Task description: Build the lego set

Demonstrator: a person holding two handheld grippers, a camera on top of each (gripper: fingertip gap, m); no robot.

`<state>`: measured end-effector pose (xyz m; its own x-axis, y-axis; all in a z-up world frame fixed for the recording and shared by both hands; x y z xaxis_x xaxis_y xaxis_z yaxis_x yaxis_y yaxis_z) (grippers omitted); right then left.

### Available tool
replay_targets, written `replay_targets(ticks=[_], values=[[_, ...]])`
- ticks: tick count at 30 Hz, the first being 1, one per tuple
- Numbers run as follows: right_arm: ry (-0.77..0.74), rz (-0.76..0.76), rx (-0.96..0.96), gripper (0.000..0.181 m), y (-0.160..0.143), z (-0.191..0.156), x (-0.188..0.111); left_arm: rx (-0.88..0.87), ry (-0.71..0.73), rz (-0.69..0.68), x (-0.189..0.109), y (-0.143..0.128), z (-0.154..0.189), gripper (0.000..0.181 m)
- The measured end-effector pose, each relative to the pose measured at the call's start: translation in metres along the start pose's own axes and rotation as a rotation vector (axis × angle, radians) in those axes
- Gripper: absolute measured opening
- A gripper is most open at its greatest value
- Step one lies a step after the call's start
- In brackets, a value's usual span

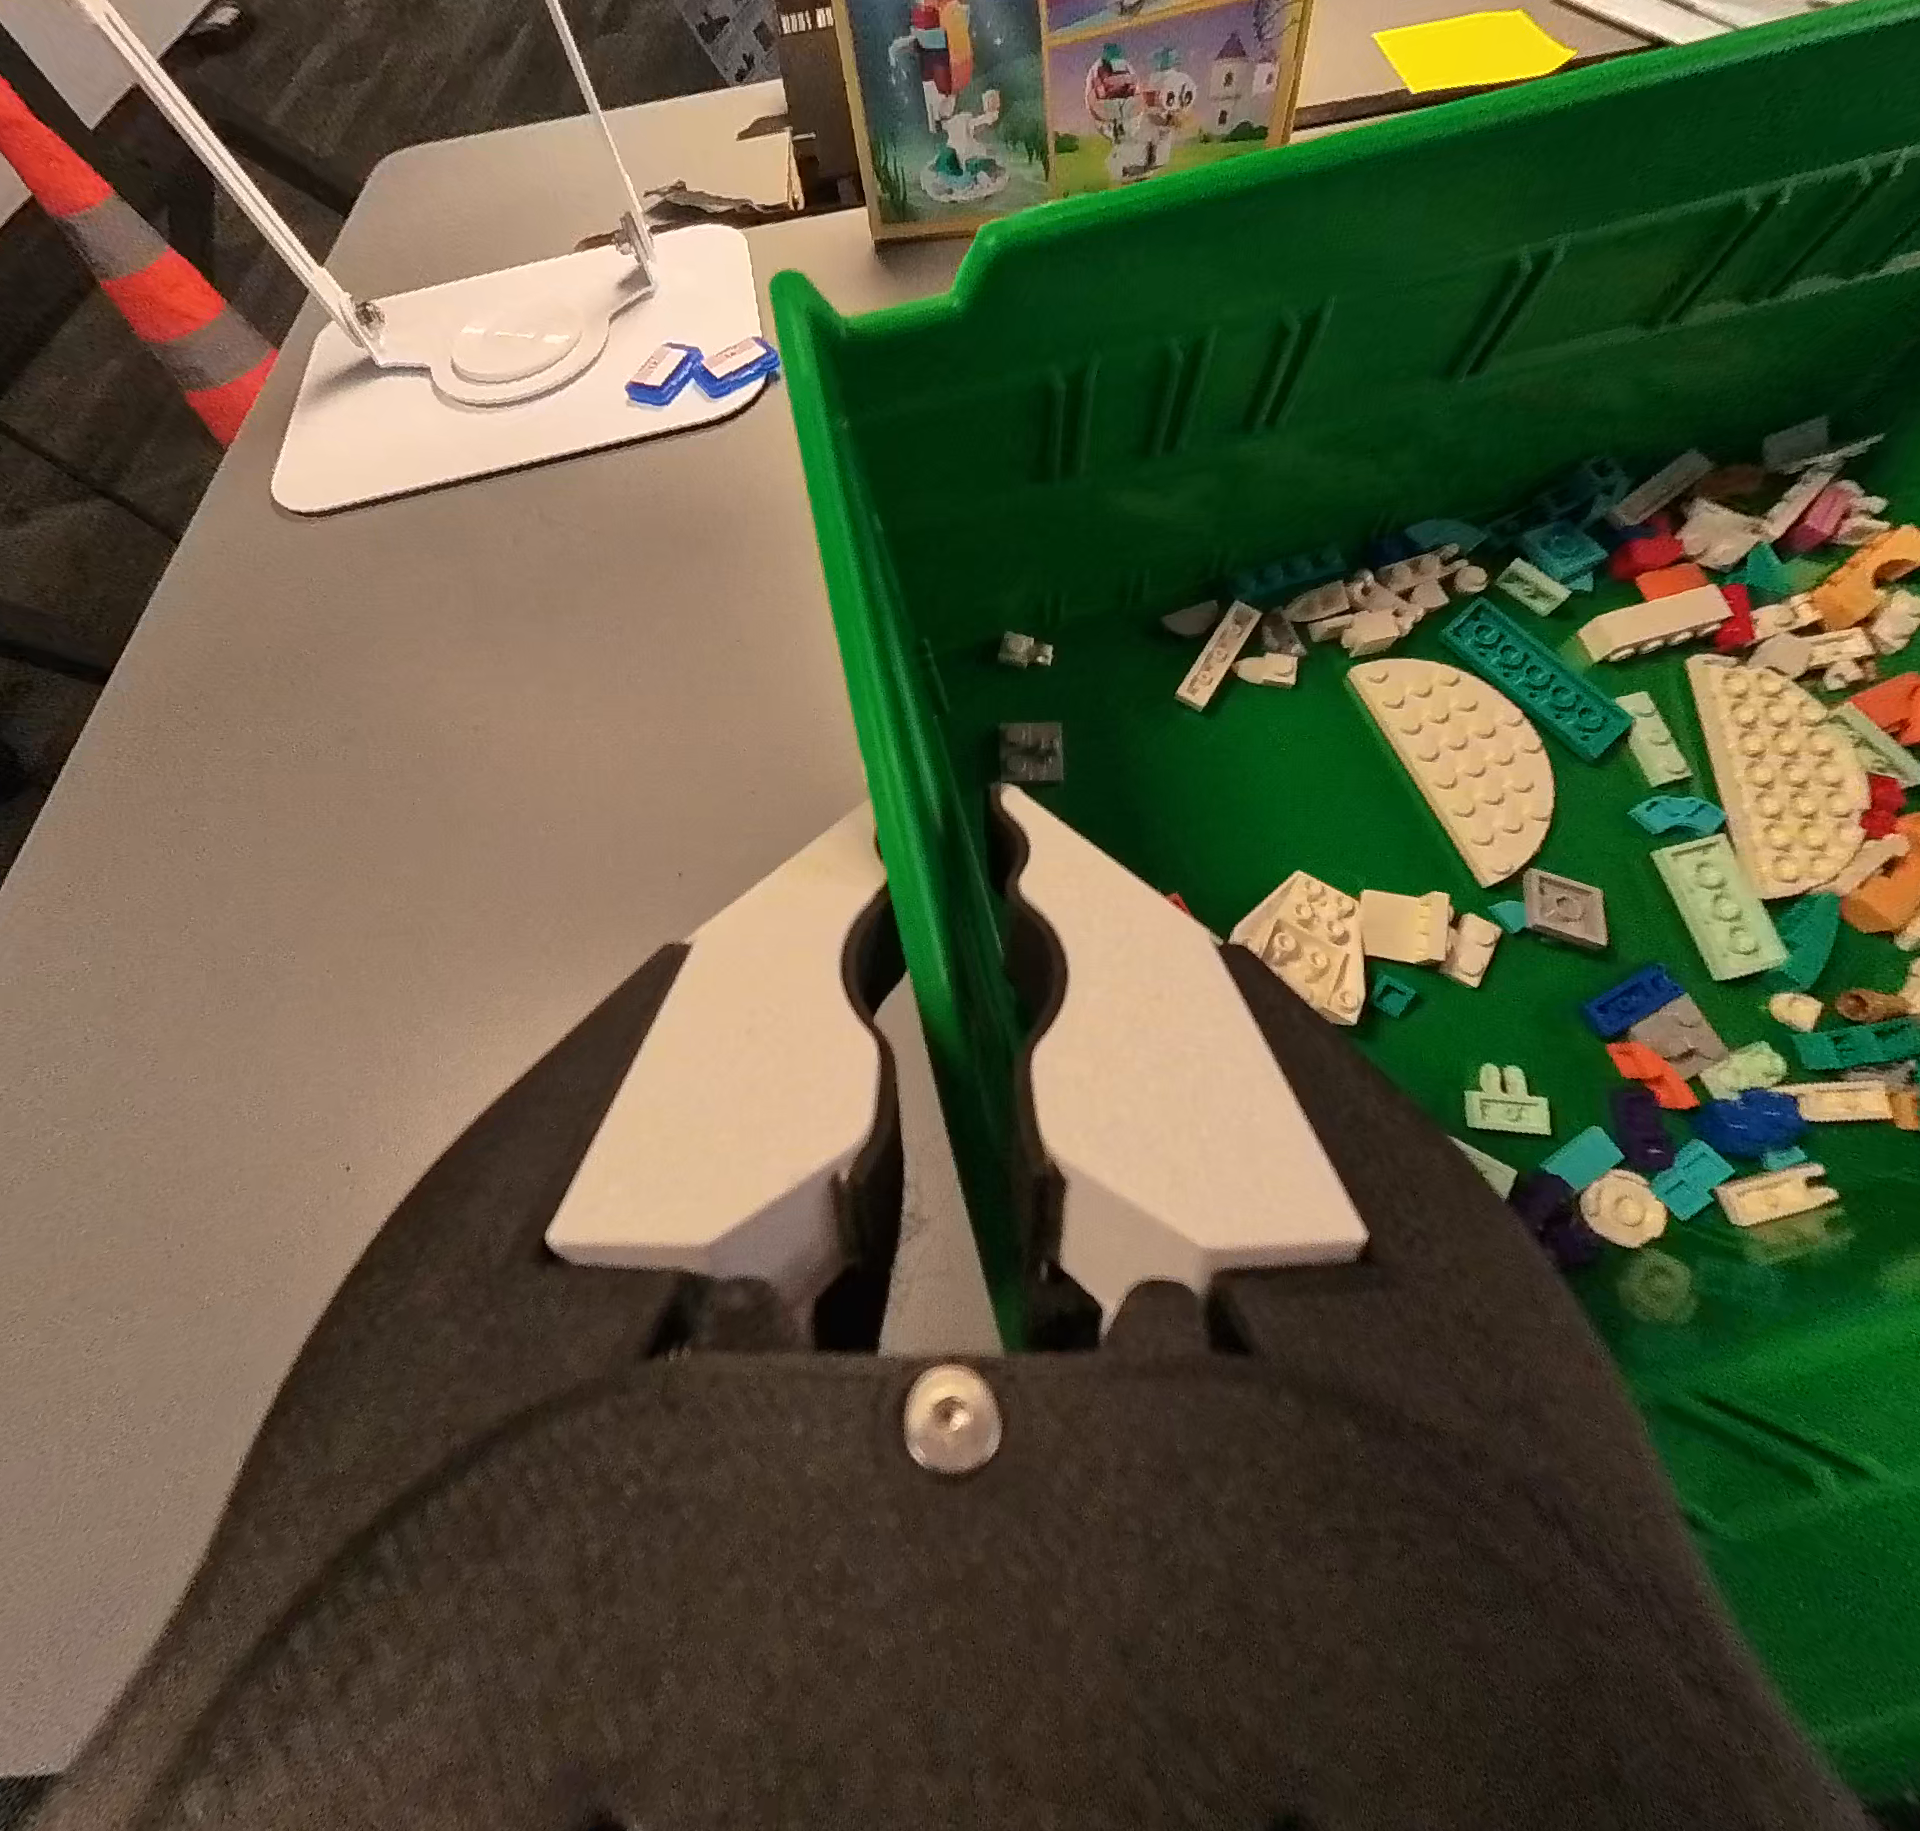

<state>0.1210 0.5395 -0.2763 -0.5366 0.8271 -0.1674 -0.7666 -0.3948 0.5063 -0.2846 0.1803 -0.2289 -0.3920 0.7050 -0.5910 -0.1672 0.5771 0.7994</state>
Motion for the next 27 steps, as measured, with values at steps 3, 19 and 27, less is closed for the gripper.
replay_targets(ticks=[3, 19, 27], values=[[0.0, 0.0, 0.0, 0.025, 0.0, 0.0, 0.0, 0.0, 0.0, 0.0, 0.0, 0.0, 0.0, 0.011], [-0.004, 0.004, 0.001, 0.025, -0.001, 0.002, -0.001, 0.0, 0.001, -0.001, 0.0, 0.0, 0.0, 0.011], [0.243, 0.225, 0.261, 0.027, 0.093, -0.004, -0.011, -0.002, 0.003, 0.003, 0.0, 0.0, 0.0, 0.01]])
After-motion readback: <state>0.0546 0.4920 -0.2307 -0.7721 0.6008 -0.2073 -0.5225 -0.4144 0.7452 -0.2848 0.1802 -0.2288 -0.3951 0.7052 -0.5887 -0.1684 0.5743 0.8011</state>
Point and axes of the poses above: each gripper's, where its closed fingertips meet, x out along the fingers, y out of its top, z = x × y across the jaws, the point moved 5 cm from there along -x, back along the fingers, and after that the axes turned 7 degrees about -z, right-handed, at the moved point
